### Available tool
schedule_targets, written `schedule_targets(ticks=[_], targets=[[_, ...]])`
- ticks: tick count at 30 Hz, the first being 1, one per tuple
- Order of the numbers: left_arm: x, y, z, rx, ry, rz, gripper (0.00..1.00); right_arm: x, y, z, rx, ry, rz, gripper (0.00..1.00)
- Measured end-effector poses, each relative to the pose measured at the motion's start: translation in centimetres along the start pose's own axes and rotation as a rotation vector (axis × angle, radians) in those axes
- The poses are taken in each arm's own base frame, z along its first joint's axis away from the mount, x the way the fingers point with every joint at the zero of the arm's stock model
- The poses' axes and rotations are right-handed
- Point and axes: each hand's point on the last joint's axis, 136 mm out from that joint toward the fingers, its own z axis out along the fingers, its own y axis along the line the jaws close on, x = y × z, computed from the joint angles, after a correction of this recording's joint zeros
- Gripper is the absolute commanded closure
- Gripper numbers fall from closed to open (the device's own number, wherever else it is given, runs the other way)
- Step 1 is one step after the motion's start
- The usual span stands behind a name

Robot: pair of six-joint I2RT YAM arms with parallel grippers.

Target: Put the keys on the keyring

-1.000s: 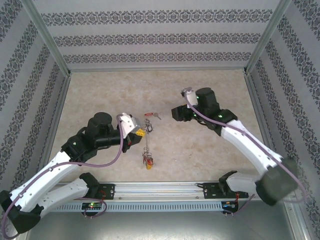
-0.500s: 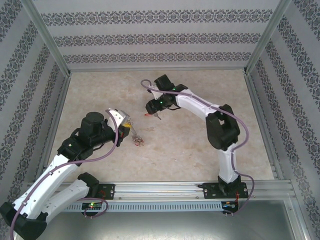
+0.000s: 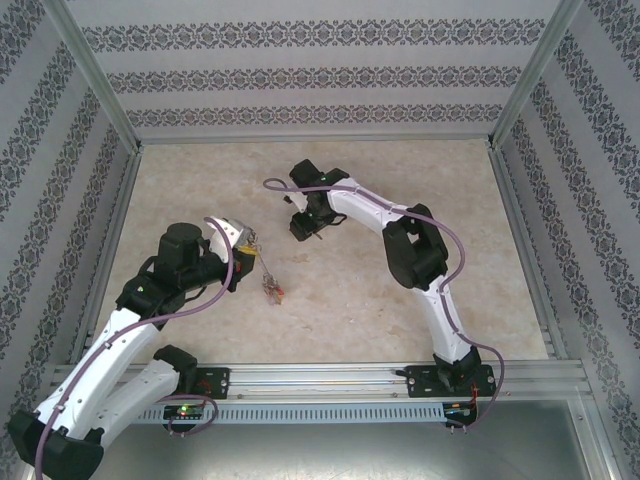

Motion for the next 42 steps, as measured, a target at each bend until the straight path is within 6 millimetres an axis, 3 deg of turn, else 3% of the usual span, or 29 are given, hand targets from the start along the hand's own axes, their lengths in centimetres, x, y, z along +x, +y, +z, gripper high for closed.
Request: schedule_targets(ticks=[9, 16, 26, 32, 36, 38, 42], targets=[[-0.6, -0.3, 0.1, 0.032, -0.022, -0.013, 1.00, -0.5, -0.8, 1.7, 0.033, 0.040, -0.031, 0.55], [-0.7, -0.3, 0.1, 0.039, -0.028, -0.019, 1.00, -0.6, -0.6, 2.7, 0.057, 0.066, -0.068, 0.74], [-0.7, -0.3, 0.1, 0.049, -0.033, -0.030, 1.00, -0.5, -1.0, 2.5, 0.090, 0.075, -0.090, 0.97], [-0.7, -0.3, 0.1, 0.050, -0.032, -0.040, 1.00, 0.2, -0.8, 2.1, 0.078, 0.075, -0.094, 1.00], [-0.6, -0.3, 0.1, 0.054, -0.032, -0.044, 1.00, 2.2, 0.9, 0.1, -0.005, 0.062, -0.100, 1.00], [-0.6, -0.3, 0.1, 0.058, -0.034, -0.045, 1.00, 3.1, 2.2, -2.0, -0.068, 0.015, -0.113, 1.00], [-0.9, -0.6, 0.1, 0.077, -0.042, -0.041, 1.00, 4.0, 5.6, -8.4, -0.214, -0.166, -0.170, 1.00]])
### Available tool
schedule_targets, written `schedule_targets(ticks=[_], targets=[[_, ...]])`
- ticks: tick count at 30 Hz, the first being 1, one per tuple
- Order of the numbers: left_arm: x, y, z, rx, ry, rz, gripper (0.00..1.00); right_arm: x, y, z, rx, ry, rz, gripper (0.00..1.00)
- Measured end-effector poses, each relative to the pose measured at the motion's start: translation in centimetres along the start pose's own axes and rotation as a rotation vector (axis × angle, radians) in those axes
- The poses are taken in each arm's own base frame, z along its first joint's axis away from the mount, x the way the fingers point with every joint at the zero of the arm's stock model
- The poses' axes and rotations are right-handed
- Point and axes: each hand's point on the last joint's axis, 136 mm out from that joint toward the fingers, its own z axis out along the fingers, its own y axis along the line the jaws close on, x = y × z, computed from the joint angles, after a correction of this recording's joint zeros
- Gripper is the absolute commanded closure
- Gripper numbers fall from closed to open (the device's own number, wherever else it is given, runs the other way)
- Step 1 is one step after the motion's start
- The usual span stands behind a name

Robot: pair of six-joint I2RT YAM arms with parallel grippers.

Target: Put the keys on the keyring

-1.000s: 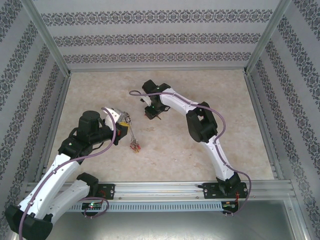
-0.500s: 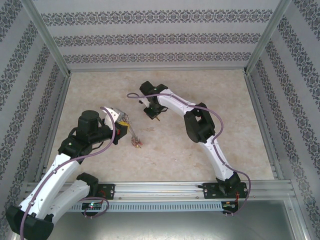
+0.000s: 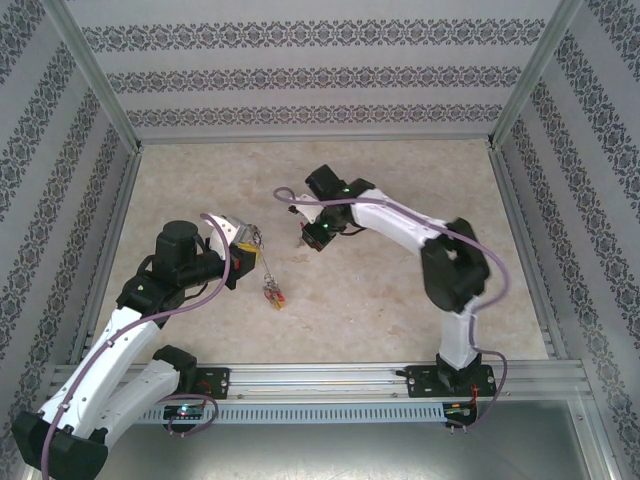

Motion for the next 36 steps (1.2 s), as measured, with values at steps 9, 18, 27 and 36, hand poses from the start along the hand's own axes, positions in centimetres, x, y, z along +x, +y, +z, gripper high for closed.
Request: schedule_targets(ticks=[9, 18, 27, 36], targets=[[-1.2, -1.9, -0.1, 0.116, -0.044, 0.020, 1.00, -0.1, 9.0, -9.3, -0.258, -0.378, -0.211, 1.00], [-1.8, -3.3, -0.4, 0.194, -0.068, 0.033, 1.00, 1.9, 11.5, -11.6, -0.356, -0.464, -0.216, 1.00], [-1.8, -3.1, -0.4, 0.184, -0.068, 0.029, 1.00, 6.1, 8.9, -7.0, -0.331, -0.346, 0.086, 1.00], [-1.6, -3.0, -0.2, 0.183, -0.059, 0.022, 1.00, 14.2, 7.4, -2.1, -0.294, -0.183, 0.434, 1.00]])
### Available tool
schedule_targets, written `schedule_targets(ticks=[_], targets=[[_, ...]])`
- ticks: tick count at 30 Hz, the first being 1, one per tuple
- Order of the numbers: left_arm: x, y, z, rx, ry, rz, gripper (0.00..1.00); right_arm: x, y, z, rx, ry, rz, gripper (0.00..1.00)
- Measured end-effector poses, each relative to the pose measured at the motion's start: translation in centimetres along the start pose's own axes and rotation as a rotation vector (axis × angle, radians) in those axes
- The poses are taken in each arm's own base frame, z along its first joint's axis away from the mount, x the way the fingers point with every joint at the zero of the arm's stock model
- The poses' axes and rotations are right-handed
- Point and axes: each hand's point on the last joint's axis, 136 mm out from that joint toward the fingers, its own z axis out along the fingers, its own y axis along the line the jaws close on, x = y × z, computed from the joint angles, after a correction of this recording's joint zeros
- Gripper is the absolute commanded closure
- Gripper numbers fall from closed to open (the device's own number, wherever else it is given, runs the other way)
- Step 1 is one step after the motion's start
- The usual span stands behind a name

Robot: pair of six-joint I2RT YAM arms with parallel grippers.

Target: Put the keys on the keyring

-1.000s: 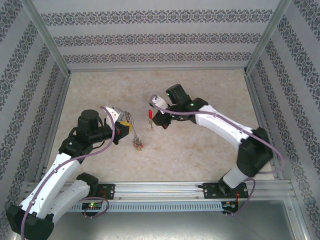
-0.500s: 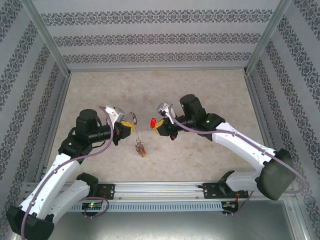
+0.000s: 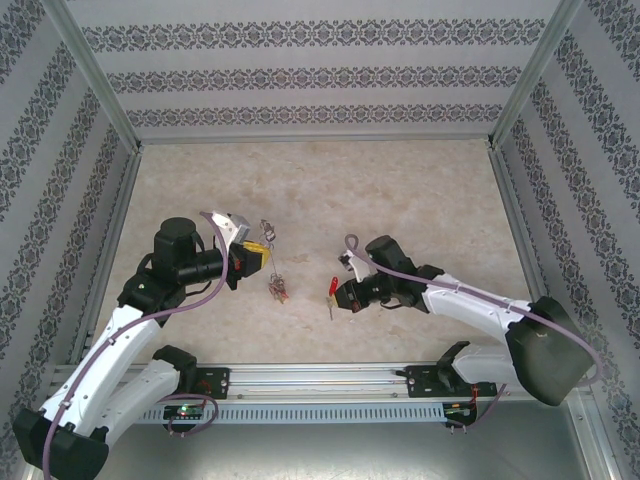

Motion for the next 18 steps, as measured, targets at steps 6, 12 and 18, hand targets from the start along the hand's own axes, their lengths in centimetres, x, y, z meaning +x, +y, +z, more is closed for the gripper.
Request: schedule_targets(ticks=[6, 12, 18], targets=[[0.0, -0.1, -0.1, 0.000, -0.004, 0.003, 1.00, 1.3, -2.8, 1.1, 0.061, 0.012, 0.147, 1.00], [-0.2, -0.3, -0.4, 0.001, -0.018, 0.015, 1.00, 2.1, -4.8, 2.4, 0.112, 0.045, 0.228, 0.83], [-0.3, -0.4, -0.4, 0.001, -0.020, 0.016, 1.00, 1.7, -5.1, 1.2, 0.177, 0.019, 0.213, 0.64]])
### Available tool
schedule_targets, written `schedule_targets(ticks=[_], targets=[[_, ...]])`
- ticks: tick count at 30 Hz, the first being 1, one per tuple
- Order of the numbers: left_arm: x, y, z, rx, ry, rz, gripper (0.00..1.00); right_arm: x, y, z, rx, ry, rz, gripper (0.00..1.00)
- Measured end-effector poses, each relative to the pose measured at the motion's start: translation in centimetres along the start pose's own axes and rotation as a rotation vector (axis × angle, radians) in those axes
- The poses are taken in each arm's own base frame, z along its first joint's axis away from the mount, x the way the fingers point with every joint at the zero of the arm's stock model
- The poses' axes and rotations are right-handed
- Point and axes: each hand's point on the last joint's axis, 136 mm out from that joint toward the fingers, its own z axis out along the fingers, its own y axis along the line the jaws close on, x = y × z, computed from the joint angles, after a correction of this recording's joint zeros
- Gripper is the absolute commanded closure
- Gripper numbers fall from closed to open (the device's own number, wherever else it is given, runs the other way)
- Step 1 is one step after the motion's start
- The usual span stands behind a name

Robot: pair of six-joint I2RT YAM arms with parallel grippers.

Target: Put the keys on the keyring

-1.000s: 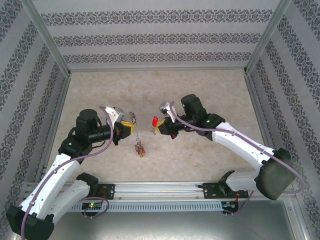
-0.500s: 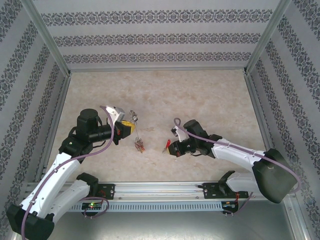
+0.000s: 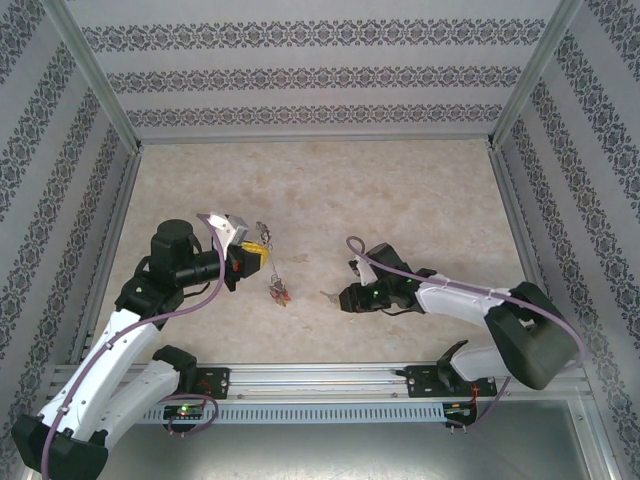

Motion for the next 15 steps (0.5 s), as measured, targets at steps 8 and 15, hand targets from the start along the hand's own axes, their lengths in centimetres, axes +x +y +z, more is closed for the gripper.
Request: schedule_targets(ticks=[8, 15], targets=[[-0.1, 0.0, 0.0, 0.000, -0.002, -0.002, 1.00, -1.7, 1.5, -1.7, 0.113, 0.010, -0.156, 0.56], [0.0, 0.0, 0.0, 0.000, -0.003, -0.006, 1.00, -2.4, 0.4, 0.3, 0.225, 0.156, -0.253, 0.57]])
